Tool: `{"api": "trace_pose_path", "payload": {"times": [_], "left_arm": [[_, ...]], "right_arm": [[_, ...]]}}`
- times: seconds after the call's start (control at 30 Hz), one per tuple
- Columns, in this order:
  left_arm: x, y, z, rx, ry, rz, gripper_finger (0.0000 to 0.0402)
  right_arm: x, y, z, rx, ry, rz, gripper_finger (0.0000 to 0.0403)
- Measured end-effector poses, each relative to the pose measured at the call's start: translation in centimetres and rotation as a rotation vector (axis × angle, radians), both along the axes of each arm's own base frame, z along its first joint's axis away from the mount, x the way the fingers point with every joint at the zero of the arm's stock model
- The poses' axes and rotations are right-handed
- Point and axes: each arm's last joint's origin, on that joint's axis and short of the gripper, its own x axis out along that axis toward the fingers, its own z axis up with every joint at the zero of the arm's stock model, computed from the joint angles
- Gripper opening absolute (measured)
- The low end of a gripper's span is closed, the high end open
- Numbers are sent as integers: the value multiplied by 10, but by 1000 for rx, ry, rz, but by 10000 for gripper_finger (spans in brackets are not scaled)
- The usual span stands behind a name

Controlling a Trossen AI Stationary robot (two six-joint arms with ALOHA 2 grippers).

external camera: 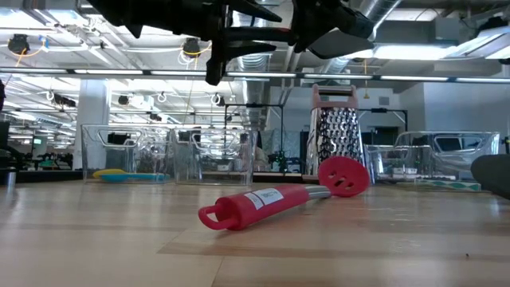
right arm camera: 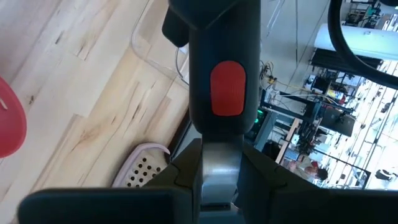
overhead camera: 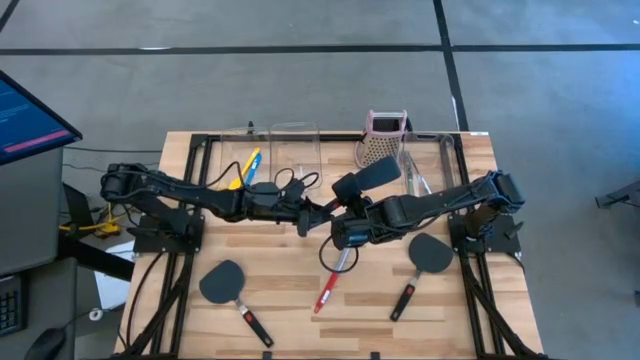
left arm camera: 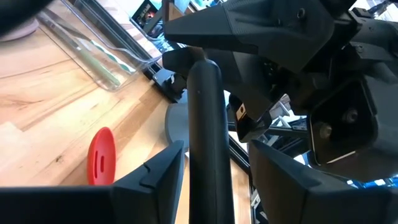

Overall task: Pick & Place Kitchen Items
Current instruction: Put the black spatula into the middle transparent bin

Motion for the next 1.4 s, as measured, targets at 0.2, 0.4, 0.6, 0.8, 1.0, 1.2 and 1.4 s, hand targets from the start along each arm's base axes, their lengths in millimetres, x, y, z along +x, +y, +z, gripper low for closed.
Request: {"api": "trace_pose_path", "payload": {"times": [0.2,0.4,0.6,0.8,1.0,1.2,1.4], "left_arm": [[0,0,0,2,0,0,132],[0,0,-1,3,6,1,63],[0,0,-1,62,8,-4,25],[0,0,0,81,3,-9,24],[0,0,1,99,-3,-17,24],[0,2,2,103,-12,-9,24],[0,12,6,106,-35,18,24]], "right_arm": [[0,0,0,4,0,1,63],[0,0,0,20,2,6,63],[-1,0,0,17,5,6,63],[0,0,1,15,-4,3,93],[0,-1,2,-38,-8,-9,213],[-5,2,8,-206,18,-12,276],[-15,11,33,-221,-14,-2,274]]}}
